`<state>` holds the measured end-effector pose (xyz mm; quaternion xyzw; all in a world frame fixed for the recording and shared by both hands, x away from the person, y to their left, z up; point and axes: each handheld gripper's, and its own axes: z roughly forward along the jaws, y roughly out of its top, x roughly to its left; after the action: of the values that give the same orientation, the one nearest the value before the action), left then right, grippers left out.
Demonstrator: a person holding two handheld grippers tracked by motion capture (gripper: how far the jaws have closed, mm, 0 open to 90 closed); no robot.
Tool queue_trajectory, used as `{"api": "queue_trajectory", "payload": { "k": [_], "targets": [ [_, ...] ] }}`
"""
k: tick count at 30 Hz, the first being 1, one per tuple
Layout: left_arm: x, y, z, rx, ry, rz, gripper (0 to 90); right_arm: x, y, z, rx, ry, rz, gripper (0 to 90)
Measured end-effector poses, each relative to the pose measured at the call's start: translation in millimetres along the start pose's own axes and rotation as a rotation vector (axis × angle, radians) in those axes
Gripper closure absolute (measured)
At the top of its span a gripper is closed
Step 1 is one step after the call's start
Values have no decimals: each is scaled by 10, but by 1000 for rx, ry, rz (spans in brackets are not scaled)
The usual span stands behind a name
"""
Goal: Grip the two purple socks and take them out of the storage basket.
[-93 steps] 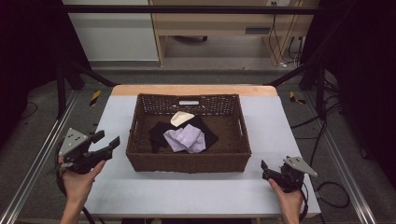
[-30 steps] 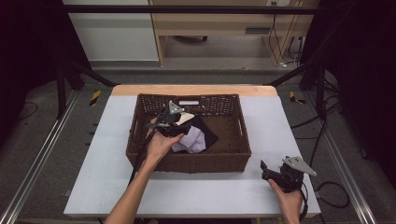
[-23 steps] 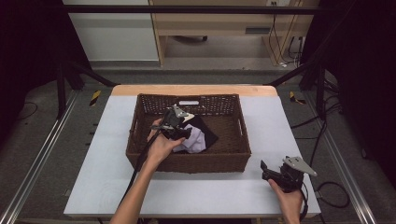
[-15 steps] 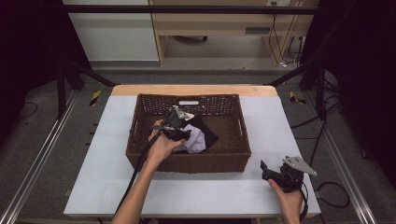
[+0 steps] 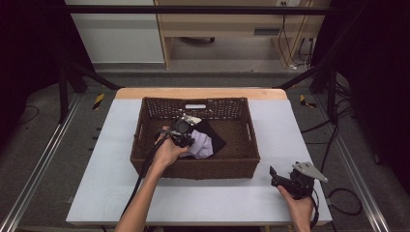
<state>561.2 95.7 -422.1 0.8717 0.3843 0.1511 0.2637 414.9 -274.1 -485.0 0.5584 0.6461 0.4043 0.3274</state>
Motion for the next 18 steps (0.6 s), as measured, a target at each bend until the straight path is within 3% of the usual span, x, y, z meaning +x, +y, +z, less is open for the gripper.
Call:
{"api": "queue_trajectory", "payload": {
  "k": [3, 6, 8, 13, 18],
  "targets": [
    [-3, 3, -56, -39, 4, 1, 855, 1, 0, -2, -1, -1, -1, 50],
    [1, 5, -97, -69, 6, -8, 859, 2, 0, -3, 0, -1, 1, 51],
    [-1, -3, -160, -126, 10, -8, 861, 1, 0, -2, 1, -2, -1, 51],
    [6, -14, -240, -199, 16, -14, 861, 1, 0, -2, -1, -2, -1, 51],
    [53, -26, -312, -284, -23, -52, 862, 1, 0, 2, 1, -3, 1, 50]
  ]
}}
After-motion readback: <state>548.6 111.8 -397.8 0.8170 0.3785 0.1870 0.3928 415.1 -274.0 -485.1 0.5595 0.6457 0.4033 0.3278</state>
